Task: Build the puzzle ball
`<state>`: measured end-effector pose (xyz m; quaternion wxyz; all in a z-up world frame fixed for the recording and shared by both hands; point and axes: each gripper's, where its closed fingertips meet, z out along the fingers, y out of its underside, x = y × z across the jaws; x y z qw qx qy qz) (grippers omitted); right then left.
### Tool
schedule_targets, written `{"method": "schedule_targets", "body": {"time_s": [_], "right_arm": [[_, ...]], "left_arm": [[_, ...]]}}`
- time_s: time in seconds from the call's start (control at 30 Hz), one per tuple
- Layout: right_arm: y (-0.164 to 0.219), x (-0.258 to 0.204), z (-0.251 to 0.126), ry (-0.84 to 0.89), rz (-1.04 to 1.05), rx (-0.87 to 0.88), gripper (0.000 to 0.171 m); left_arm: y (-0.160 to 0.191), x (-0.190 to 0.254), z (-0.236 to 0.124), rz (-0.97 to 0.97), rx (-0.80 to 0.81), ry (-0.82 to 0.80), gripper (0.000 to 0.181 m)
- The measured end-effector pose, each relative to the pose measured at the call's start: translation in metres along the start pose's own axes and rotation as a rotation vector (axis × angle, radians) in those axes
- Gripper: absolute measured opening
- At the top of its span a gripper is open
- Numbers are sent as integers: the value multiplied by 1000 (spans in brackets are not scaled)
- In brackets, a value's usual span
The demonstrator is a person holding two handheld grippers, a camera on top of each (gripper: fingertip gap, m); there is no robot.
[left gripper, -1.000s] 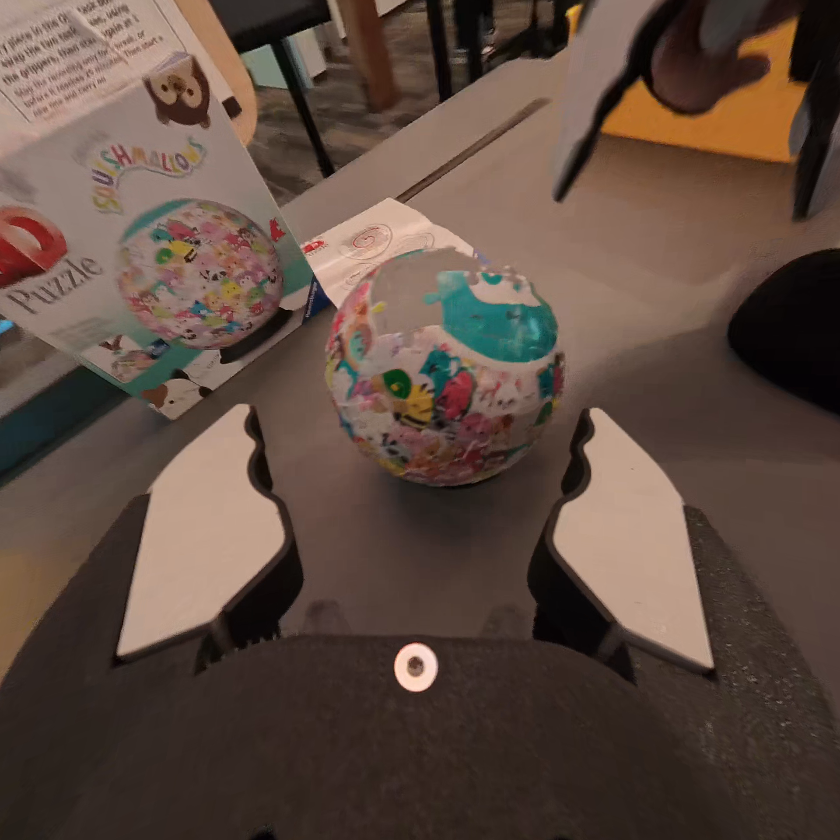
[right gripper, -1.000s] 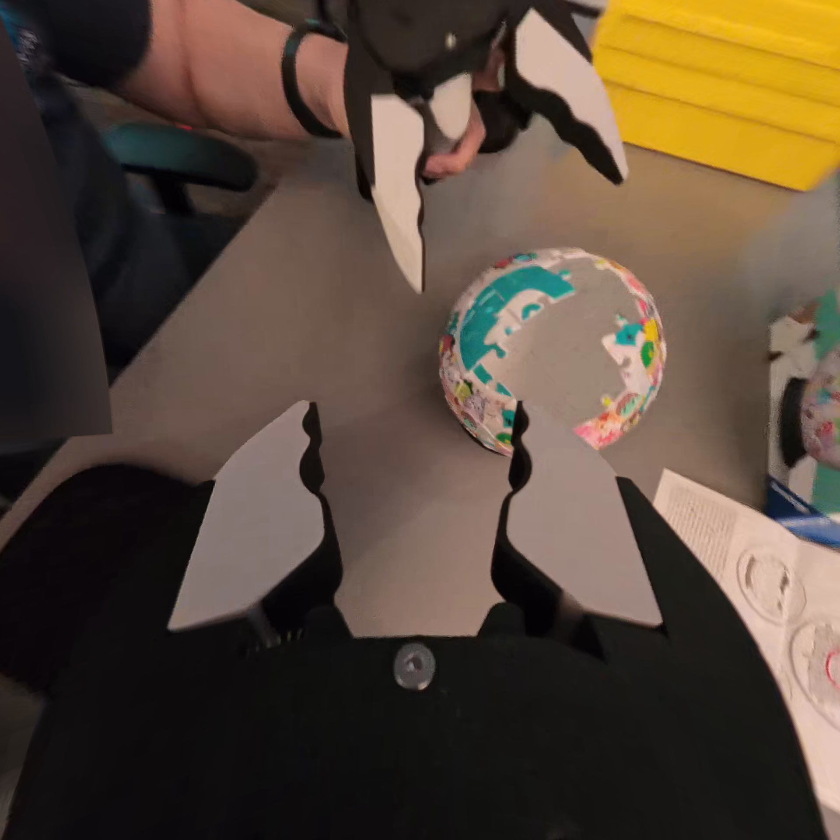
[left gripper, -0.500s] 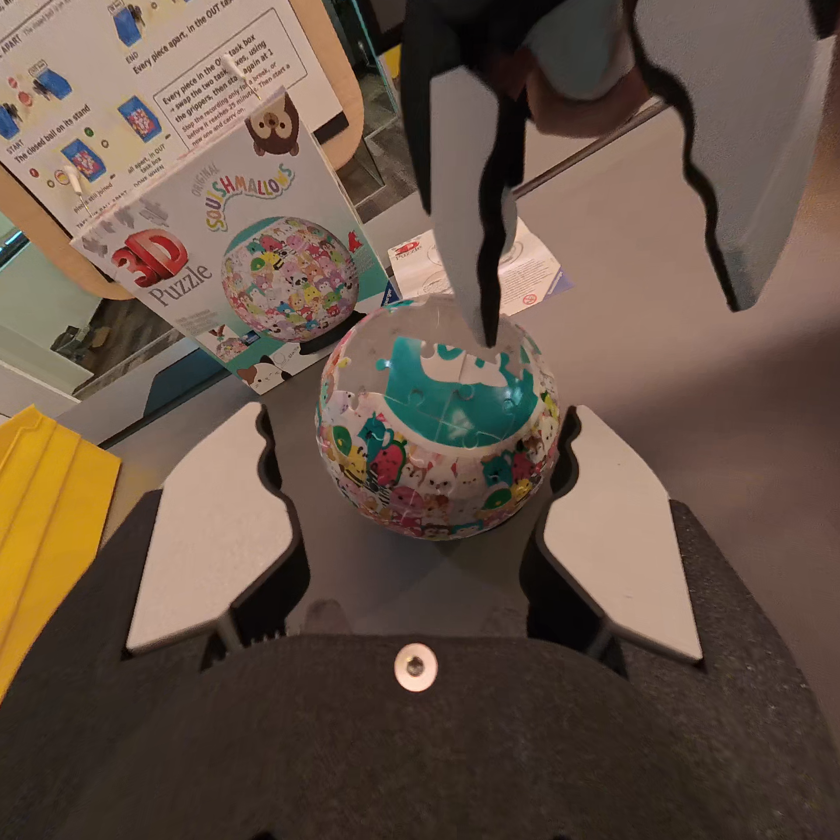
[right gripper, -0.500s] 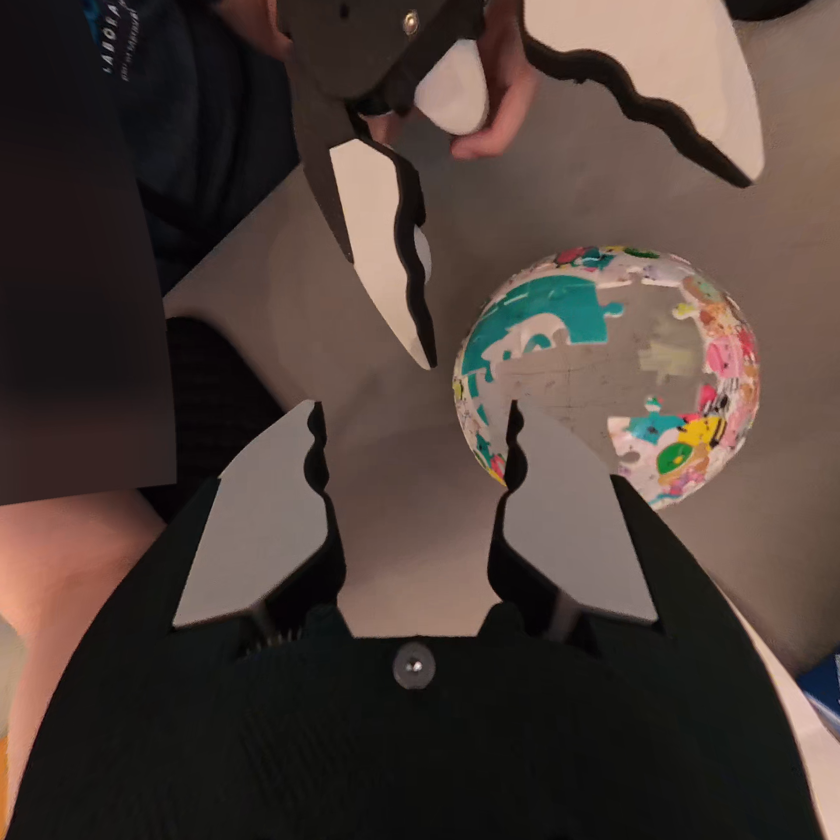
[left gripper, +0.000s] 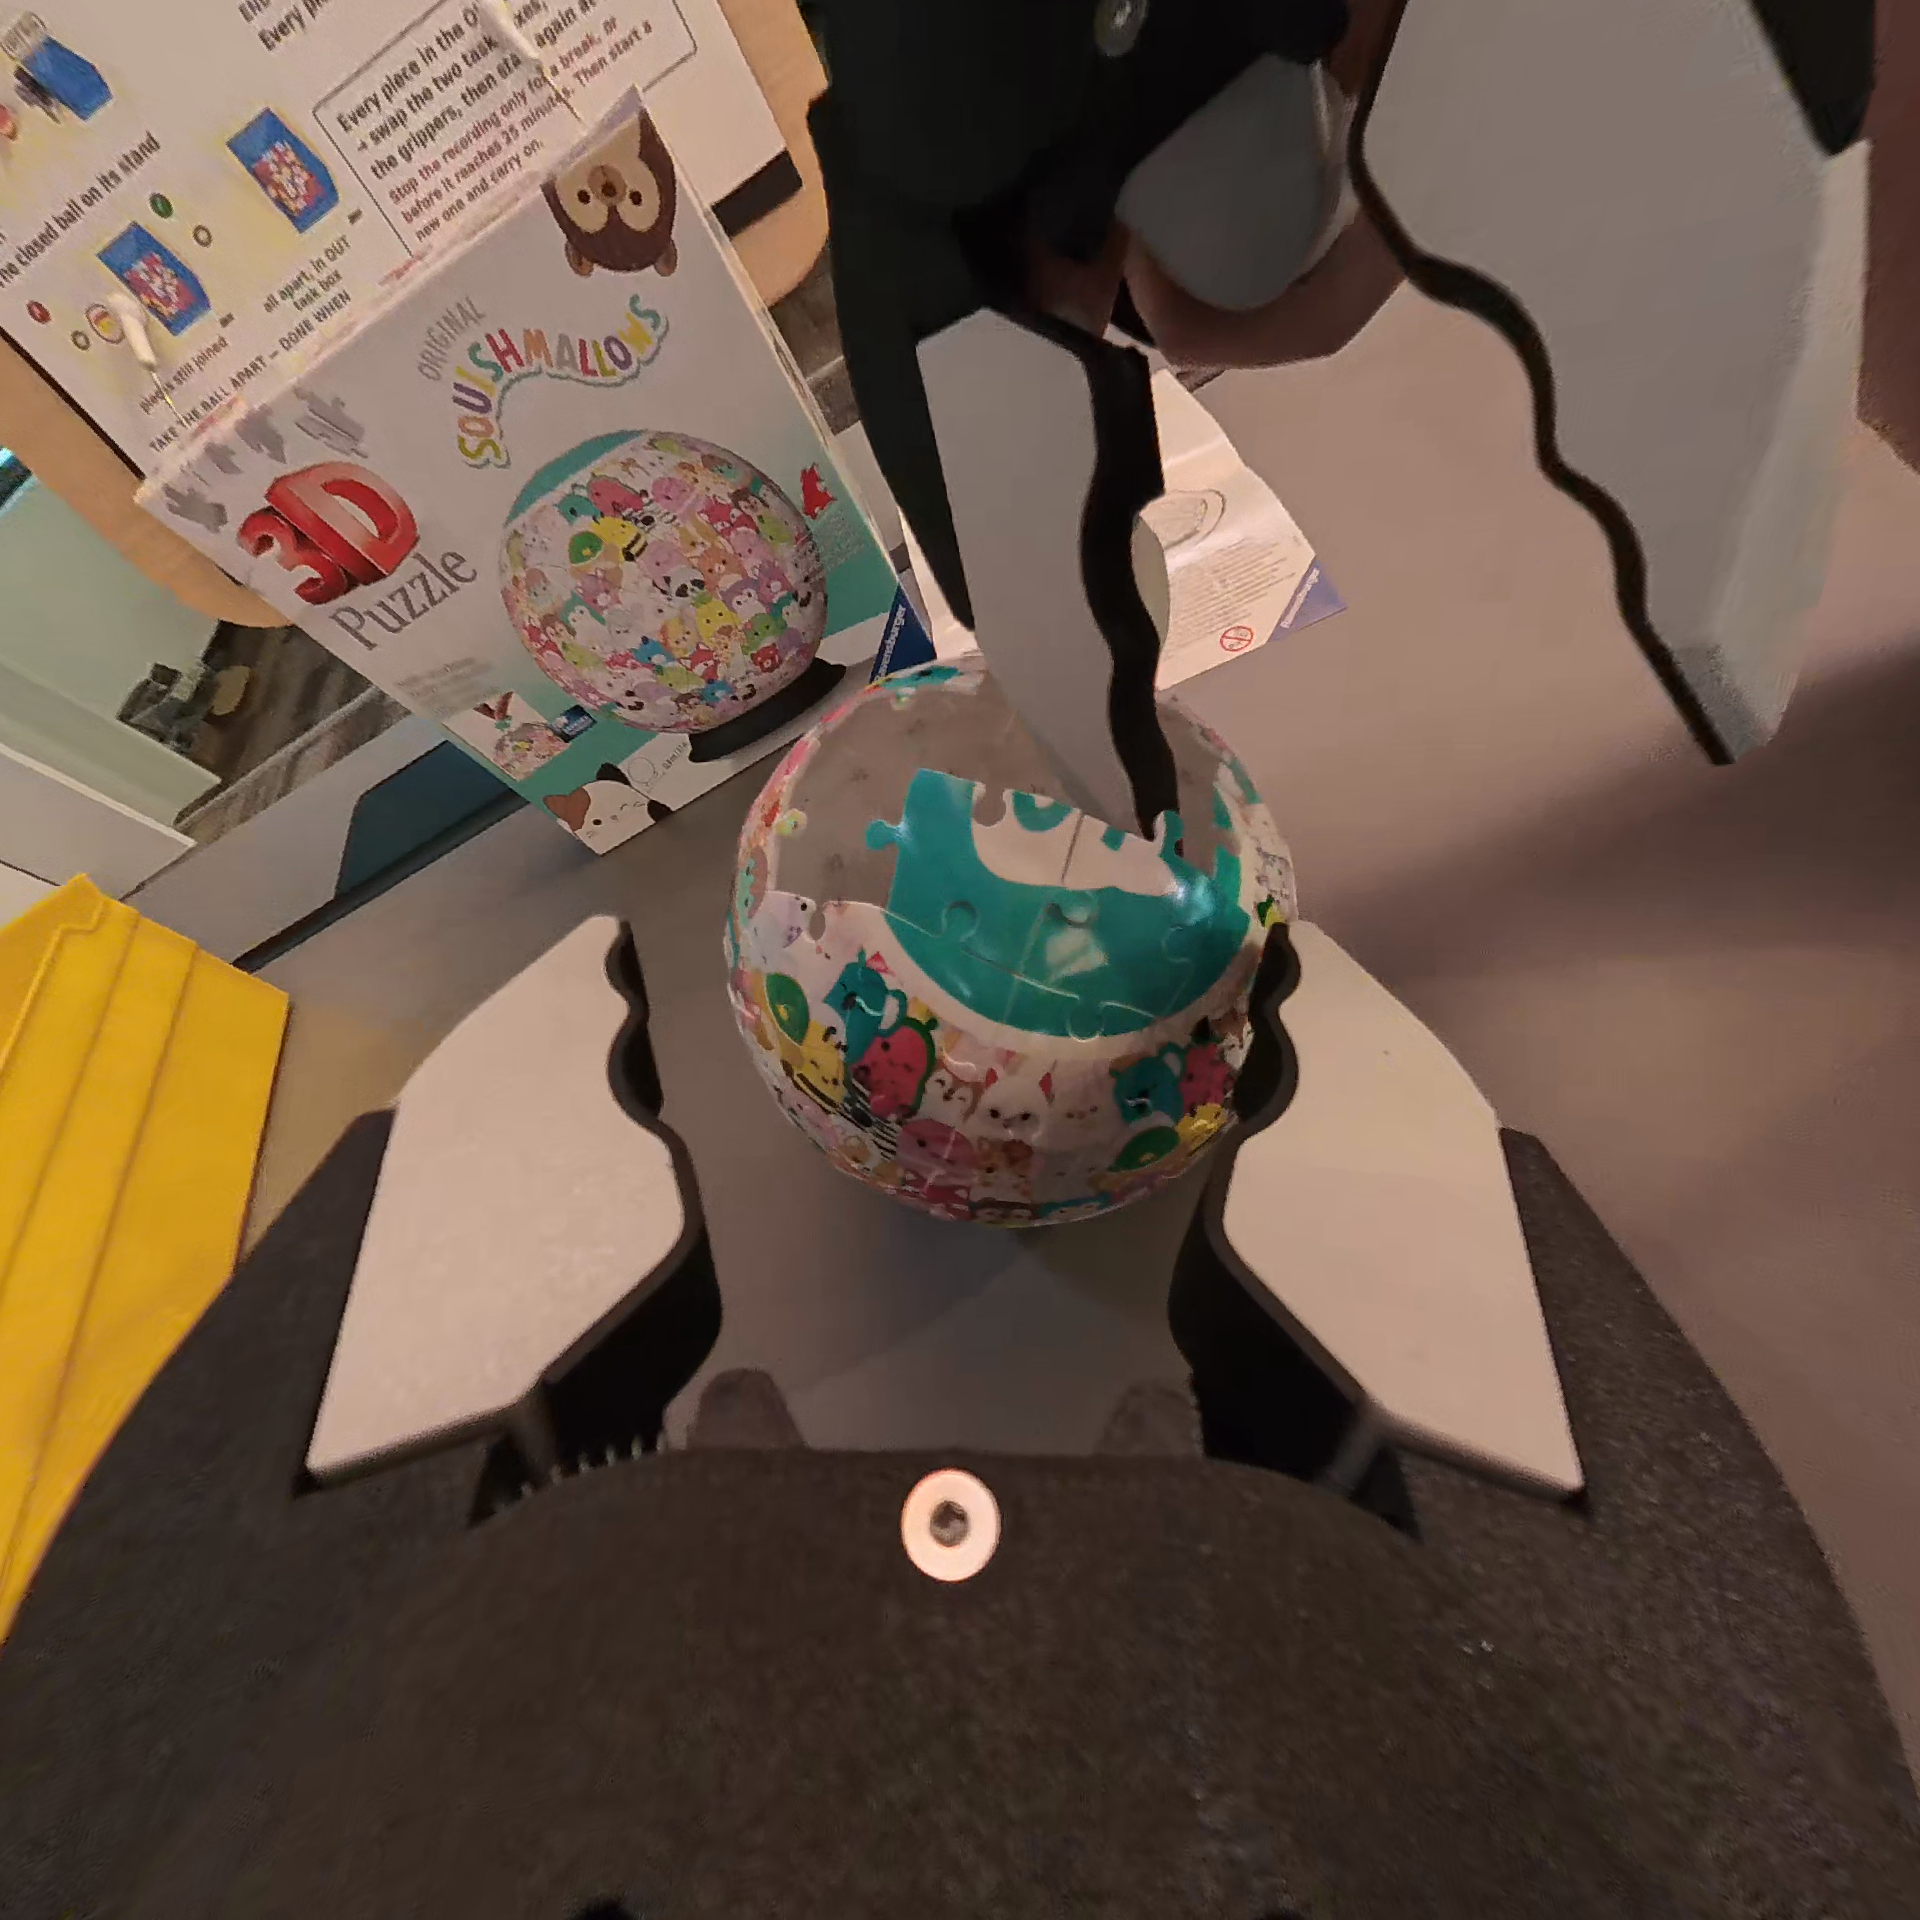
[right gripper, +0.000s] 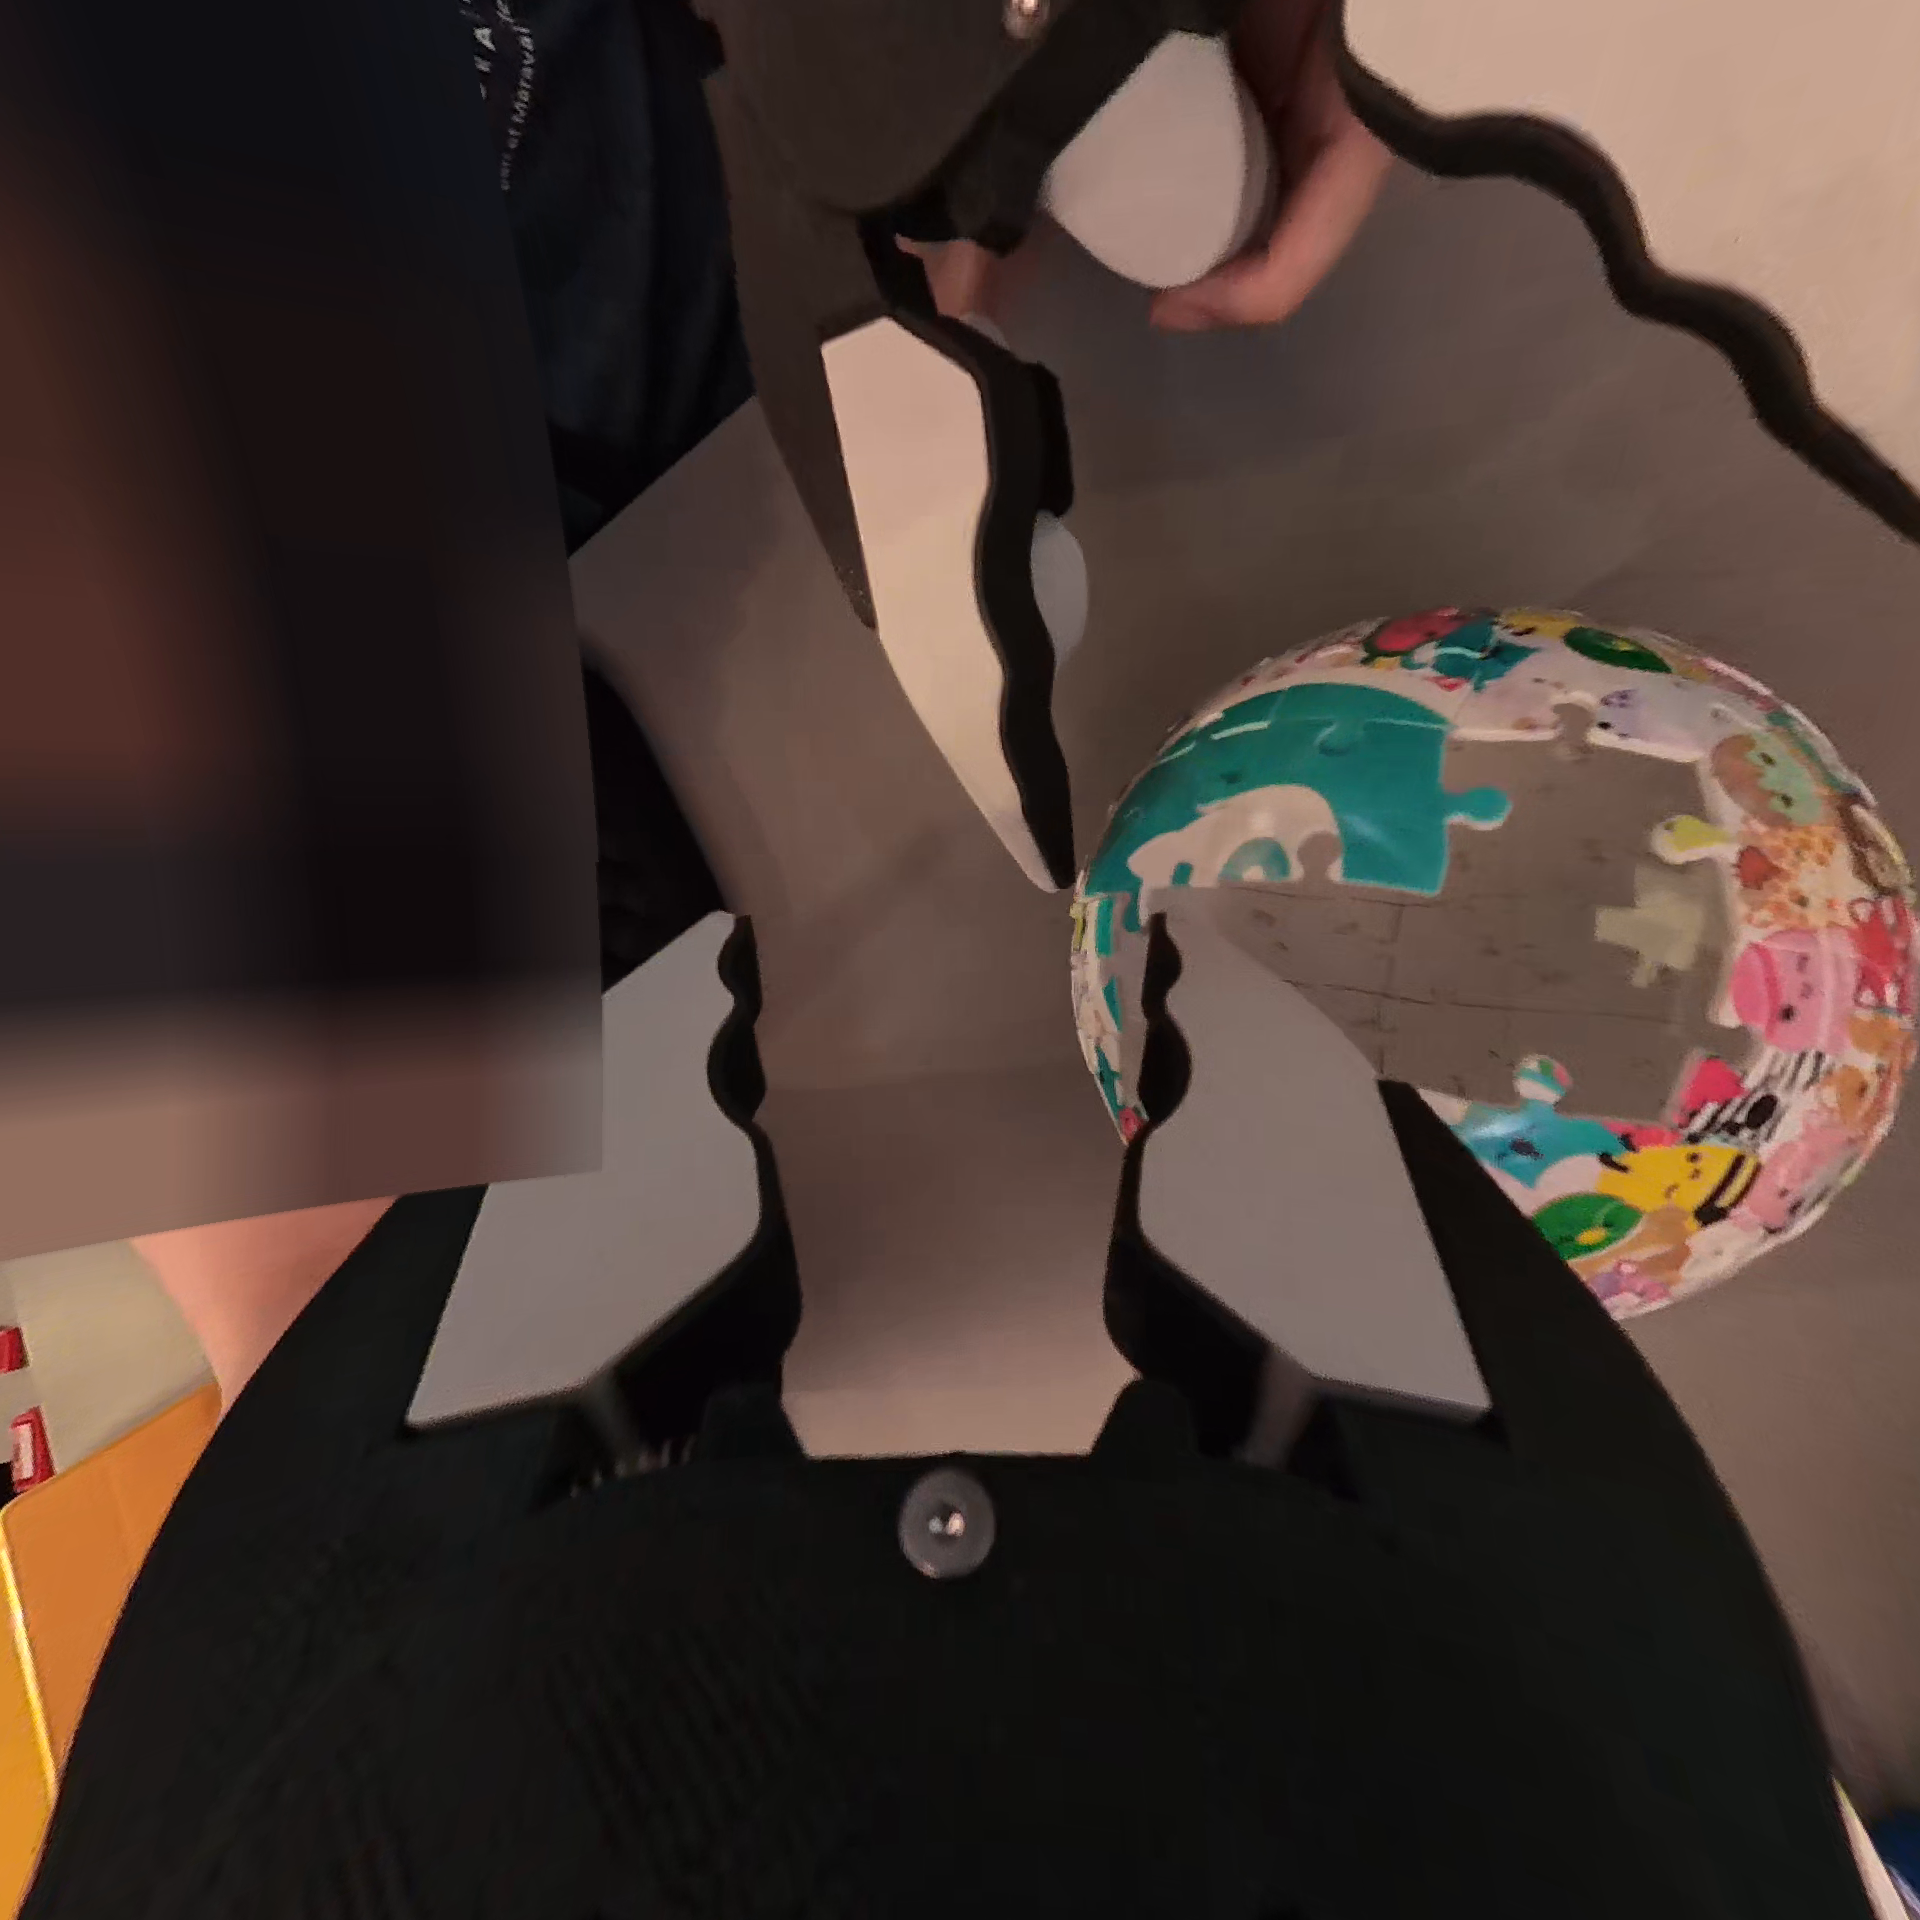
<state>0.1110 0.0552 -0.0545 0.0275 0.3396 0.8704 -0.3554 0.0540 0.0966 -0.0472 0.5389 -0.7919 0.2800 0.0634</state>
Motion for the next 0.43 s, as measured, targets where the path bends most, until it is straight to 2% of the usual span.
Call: {"method": "schedule_targets", "body": {"time_s": [0.43], "right_arm": [[-3,6,2,-73,77,49,58]], "left_arm": [[1,-3,1,-16,6,0,111]]}}
